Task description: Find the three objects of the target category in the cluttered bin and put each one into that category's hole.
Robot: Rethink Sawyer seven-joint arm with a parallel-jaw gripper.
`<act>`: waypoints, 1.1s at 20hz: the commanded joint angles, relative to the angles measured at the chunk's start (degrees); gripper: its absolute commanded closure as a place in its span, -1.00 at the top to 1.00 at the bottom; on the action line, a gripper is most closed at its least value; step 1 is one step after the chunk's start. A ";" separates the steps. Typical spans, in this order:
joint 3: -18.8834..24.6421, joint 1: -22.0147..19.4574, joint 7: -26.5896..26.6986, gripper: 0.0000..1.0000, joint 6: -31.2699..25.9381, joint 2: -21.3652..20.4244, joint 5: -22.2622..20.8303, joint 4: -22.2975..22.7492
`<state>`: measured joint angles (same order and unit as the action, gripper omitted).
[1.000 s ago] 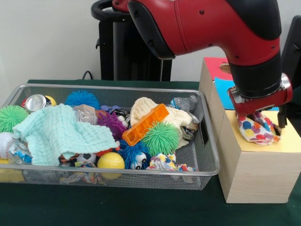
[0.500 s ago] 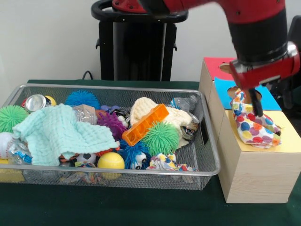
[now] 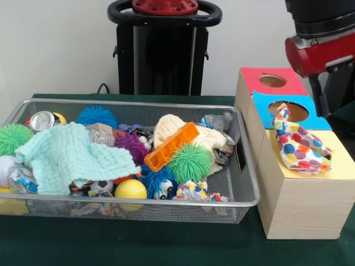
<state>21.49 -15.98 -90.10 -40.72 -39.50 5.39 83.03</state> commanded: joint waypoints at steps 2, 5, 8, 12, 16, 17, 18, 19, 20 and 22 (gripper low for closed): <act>-5.70 4.17 -7.61 1.00 -7.17 7.45 -5.67 -3.72; -11.63 7.72 -11.81 1.00 -6.86 9.39 -8.50 -7.73; -15.22 9.82 -13.21 1.00 -6.67 10.16 -9.89 -9.63; -18.81 11.99 -13.94 1.00 -6.80 10.69 -10.87 -11.15; -21.05 13.38 -13.66 1.00 -7.41 10.94 -10.91 -12.02; -21.67 13.82 -13.65 1.00 -7.39 10.94 -11.03 -12.16; -22.11 14.08 -13.63 1.00 -7.50 11.10 -10.95 -12.38; -22.50 14.42 -13.69 1.00 -7.33 11.22 -10.83 -12.49; -22.52 14.44 -13.54 1.00 -7.21 11.40 -10.45 -12.48; -22.45 14.34 -13.16 1.00 -6.68 11.88 -9.45 -12.24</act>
<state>3.13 -1.16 -90.15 -41.05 -30.10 -3.39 72.45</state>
